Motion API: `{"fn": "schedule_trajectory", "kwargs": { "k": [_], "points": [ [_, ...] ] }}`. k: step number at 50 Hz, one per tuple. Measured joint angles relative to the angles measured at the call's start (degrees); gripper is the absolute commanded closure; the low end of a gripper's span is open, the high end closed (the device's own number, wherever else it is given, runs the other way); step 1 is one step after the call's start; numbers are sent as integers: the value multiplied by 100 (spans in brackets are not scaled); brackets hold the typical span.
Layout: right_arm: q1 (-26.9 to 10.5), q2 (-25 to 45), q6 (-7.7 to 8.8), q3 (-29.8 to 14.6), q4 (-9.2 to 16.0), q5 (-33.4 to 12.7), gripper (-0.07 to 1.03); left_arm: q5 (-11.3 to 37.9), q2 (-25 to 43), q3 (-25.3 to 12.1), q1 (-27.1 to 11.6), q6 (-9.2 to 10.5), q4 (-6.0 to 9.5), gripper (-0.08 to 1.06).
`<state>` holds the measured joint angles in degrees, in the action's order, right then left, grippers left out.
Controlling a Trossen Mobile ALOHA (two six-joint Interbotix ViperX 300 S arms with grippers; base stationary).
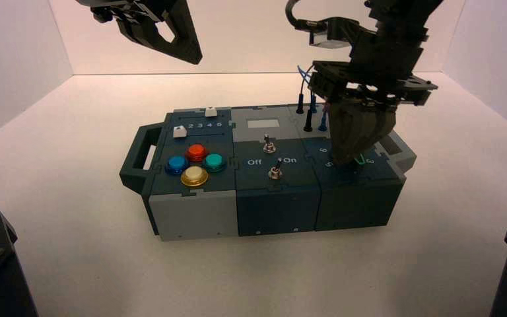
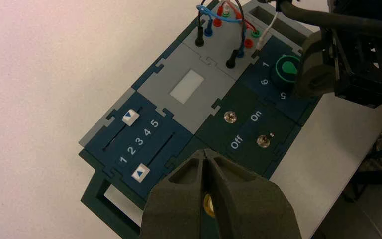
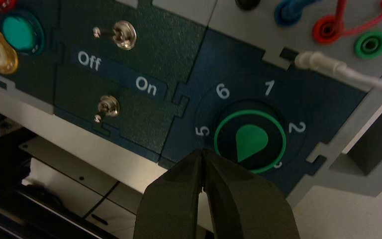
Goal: Turn the knob to position 3.
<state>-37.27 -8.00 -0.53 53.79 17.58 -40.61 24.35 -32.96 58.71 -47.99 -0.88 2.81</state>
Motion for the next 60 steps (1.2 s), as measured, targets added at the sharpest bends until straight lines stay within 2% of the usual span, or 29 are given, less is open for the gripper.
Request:
{"fn": "schedule_trajectory", "kwargs": {
  "k": [36,49,60],
  "points": [
    [18,-229,-35,220,-53,-79,99,70,0,0,0,0,0,101],
    [158,-229,-53,229,-114,-88,99,88,9,0,0,0,18,101],
    [352,-229,-53,246,-211,-79,99,88,9,0,-158,0,18,101]
  ]
}}
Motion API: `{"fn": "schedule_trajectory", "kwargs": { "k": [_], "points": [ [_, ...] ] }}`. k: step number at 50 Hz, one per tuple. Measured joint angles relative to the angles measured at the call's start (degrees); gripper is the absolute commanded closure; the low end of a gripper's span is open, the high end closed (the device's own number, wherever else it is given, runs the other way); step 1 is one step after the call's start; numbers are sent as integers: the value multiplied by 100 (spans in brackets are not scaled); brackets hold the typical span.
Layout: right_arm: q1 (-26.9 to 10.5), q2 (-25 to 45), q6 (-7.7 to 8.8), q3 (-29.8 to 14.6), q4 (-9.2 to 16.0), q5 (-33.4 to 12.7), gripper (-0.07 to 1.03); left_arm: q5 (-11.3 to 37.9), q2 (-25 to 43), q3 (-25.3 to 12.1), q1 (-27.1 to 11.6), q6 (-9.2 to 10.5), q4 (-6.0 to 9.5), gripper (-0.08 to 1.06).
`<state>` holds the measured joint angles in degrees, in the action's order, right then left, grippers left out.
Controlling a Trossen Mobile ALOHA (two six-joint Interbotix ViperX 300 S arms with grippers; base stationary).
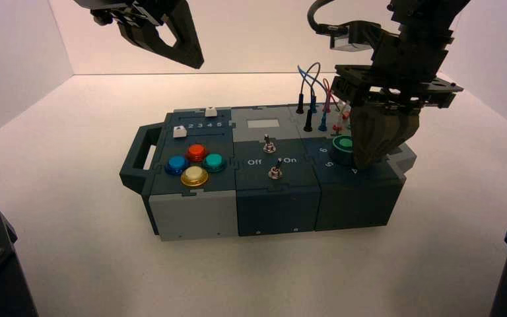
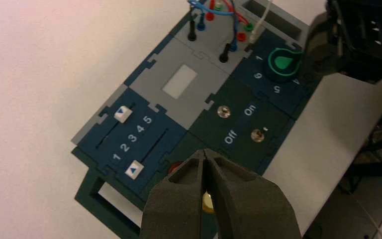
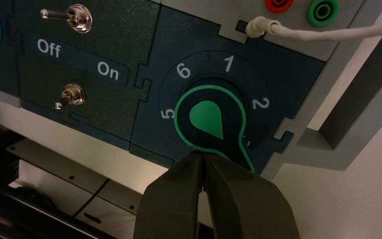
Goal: Turn the knob to position 3.
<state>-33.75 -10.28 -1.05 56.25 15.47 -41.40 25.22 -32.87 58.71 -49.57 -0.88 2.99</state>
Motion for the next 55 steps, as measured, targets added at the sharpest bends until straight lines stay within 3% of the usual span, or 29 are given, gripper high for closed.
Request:
{"fn": "schedule_trajectory", "kwargs": {
  "k": [43,55],
  "points": [
    [18,18,0,0,-70,-220,99,9,62,0,-202,0,9,101],
    [18,18,-97,0,-255,-316,99,9,62,0,-202,0,9,101]
  ]
}}
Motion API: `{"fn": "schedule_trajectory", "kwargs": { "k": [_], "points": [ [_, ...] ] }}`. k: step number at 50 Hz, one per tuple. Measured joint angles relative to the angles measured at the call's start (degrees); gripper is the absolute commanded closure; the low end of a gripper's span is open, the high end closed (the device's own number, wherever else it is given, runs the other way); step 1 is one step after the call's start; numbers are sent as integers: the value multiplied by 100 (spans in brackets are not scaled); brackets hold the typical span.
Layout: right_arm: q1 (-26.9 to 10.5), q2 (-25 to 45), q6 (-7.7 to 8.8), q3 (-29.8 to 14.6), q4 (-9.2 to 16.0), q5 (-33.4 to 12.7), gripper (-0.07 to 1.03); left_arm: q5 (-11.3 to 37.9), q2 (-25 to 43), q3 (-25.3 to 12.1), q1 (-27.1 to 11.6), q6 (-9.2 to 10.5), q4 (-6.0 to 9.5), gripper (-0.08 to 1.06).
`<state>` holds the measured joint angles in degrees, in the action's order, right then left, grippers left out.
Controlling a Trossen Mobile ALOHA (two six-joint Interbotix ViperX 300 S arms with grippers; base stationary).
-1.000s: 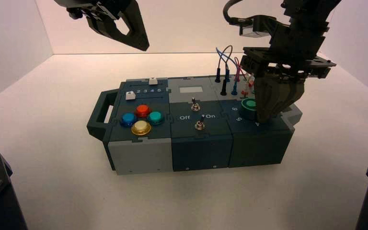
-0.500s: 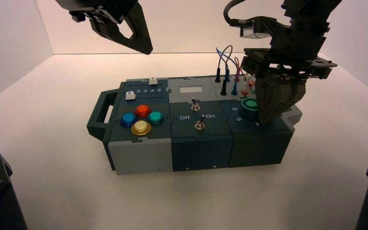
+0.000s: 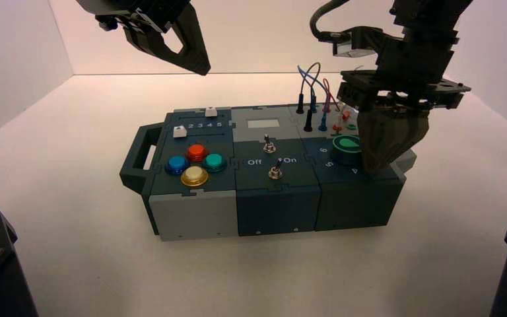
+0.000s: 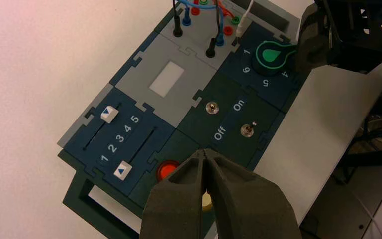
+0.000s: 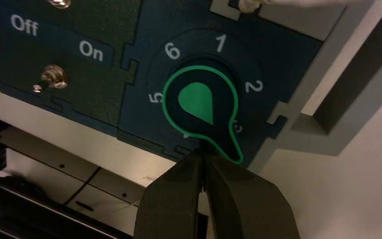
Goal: Turn the knob to position 3.
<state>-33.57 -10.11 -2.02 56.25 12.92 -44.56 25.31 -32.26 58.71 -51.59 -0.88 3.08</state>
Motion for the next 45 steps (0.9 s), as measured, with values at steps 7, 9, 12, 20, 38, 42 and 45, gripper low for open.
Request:
{"fn": "schedule_trajectory", "kwargs": {
  "k": [7,9,12,20,38,42,45],
  "points": [
    [9,0,-62,0,-88,-62,99,0,-9,0,-9,0,0,101],
    [9,9,-62,-9,-97,-70,99,0,-9,0,0,0,0,101],
    [26,0,-70,-18,-105,-88,99,0,-9,0,-9,0,0,101],
    [237,9,-79,-44,-167,-132,99,0,-18,0,-9,0,0,101],
    [290,0,-79,-149,-237,-229,99,0,-26,0,-9,0,0,101],
    [299,0,-79,-141,-237,-272,99,0,-26,0,-9,0,0,101],
    [290,-9,-79,-141,-229,-299,99,0,-18,-9,-9,0,0,101]
  ]
}}
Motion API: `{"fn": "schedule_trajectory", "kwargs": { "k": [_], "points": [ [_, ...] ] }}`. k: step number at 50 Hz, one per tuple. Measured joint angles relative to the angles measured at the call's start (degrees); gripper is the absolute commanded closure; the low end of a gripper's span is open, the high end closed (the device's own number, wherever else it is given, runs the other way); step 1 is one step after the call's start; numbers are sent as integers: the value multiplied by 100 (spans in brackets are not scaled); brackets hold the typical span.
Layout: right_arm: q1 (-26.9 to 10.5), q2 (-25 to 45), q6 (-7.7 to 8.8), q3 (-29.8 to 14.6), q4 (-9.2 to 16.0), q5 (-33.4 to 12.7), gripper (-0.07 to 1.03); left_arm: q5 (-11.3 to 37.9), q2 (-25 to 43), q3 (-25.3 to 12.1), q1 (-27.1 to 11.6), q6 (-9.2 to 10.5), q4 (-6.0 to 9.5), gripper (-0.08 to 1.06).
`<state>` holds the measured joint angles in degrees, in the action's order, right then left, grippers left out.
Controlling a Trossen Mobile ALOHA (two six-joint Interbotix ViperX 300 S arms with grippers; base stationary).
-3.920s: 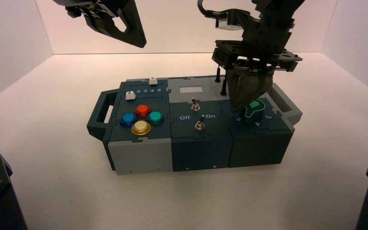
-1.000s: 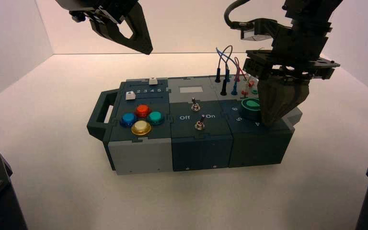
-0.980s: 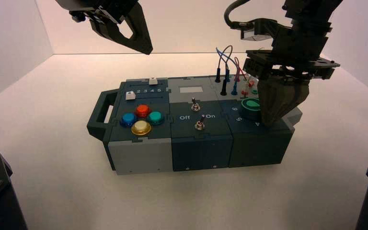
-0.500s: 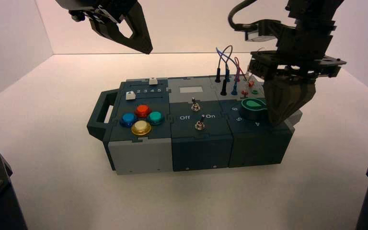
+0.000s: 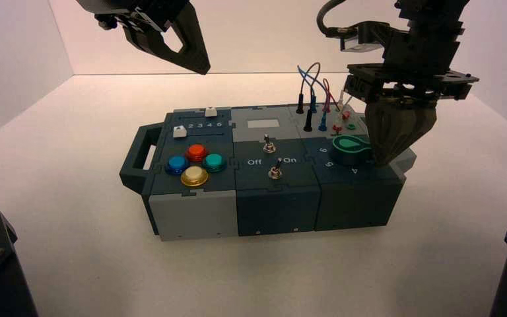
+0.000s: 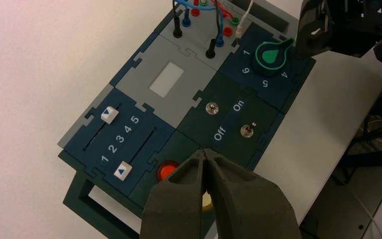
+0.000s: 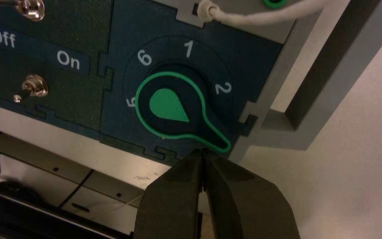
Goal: Turn the knob to position 3.
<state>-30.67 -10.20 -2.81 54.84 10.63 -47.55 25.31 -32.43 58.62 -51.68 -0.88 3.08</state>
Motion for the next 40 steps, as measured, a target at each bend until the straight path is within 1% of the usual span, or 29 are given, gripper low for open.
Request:
{"fn": "schedule_trajectory", "kwargs": {
  "k": [12,21,31,35,40],
  "points": [
    [9,-431,0,-9,35,-352,99,0,0,9,0,0,0,101],
    [9,-949,-62,0,35,-650,99,0,0,-9,9,0,0,101],
    [9,-1310,-114,0,35,-694,99,18,9,-18,0,0,0,101],
    [0,-1433,-176,79,35,-677,99,53,9,-9,0,0,0,101],
    [9,-1503,-211,176,44,-642,99,62,26,-18,0,0,0,101]
  ]
}}
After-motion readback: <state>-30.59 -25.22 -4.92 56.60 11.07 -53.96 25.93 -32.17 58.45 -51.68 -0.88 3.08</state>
